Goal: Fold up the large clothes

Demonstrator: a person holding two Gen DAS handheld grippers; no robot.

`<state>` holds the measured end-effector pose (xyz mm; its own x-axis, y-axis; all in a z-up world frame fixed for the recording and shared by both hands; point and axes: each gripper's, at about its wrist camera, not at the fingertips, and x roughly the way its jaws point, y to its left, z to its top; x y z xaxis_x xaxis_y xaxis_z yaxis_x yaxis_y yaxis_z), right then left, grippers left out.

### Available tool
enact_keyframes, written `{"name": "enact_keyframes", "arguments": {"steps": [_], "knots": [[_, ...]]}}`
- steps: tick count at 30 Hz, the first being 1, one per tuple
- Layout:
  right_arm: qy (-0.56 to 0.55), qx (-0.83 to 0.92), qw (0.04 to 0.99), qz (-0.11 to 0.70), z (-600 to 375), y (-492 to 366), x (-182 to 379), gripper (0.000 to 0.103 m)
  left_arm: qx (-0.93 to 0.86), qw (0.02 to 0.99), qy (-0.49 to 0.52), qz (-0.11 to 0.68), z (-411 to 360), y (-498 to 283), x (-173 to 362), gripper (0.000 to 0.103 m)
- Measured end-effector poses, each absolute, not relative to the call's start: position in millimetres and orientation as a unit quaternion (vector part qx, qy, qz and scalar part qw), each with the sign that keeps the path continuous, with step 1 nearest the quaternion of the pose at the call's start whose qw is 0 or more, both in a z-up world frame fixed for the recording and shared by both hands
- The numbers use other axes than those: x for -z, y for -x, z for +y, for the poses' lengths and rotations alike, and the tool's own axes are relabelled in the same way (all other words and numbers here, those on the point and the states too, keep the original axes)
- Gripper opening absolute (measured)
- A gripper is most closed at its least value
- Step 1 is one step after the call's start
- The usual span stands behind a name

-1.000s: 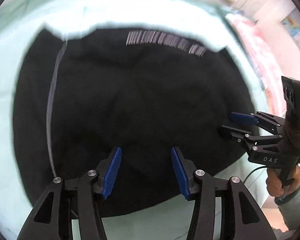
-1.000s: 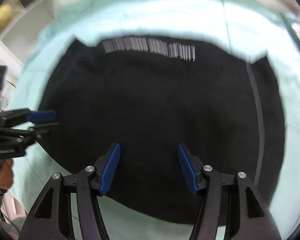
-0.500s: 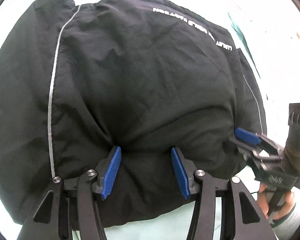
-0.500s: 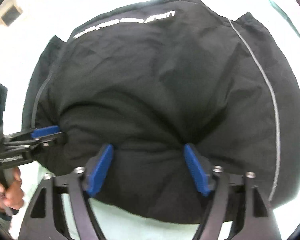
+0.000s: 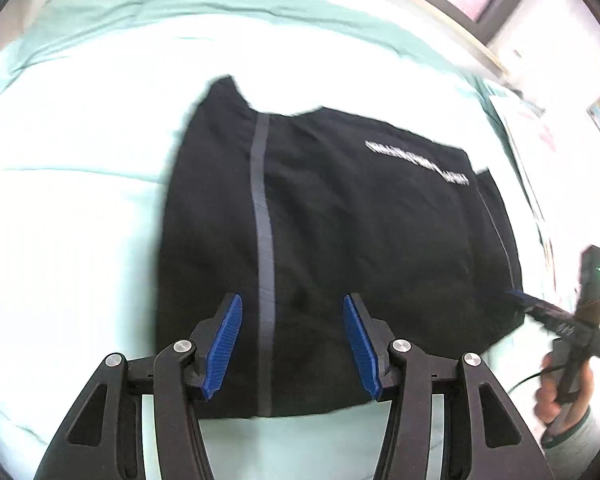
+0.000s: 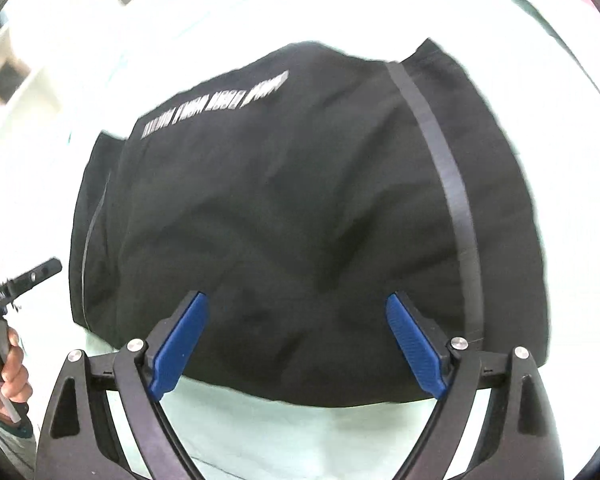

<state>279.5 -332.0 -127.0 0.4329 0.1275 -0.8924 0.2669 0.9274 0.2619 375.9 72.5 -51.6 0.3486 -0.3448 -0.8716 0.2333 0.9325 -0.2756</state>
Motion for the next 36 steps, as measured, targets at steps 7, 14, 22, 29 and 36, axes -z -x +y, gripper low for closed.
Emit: {"name": "enact_keyframes", "arguments": {"steps": [7,14,22,29,36], "knots": [[-0.184,0.128,0.84,0.494,-439,-284,88,0.092,0.16,0.803,0.096,0.566,139,-424,71,0.054],[-0.23,0.112,0.818,0.516,-497,-307,120,0.091,0.21,0.746,0.212,0.595,151,-465,118,0.054],[-0.294,0.048,0.787,0.54,-507,-326,178,0.09,0.252,0.69,0.265,0.624,146,-488,164,0.059],[-0.342,-0.017,0.763,0.548,-503,-353,219,0.09,0.284,0.636,0.358,0.622,123,-501,211,0.066],[-0.398,-0.076,0.744,0.531,-506,-358,227,0.057,0.291,0.648,0.357,0.607,100,-500,206,0.043]]}}
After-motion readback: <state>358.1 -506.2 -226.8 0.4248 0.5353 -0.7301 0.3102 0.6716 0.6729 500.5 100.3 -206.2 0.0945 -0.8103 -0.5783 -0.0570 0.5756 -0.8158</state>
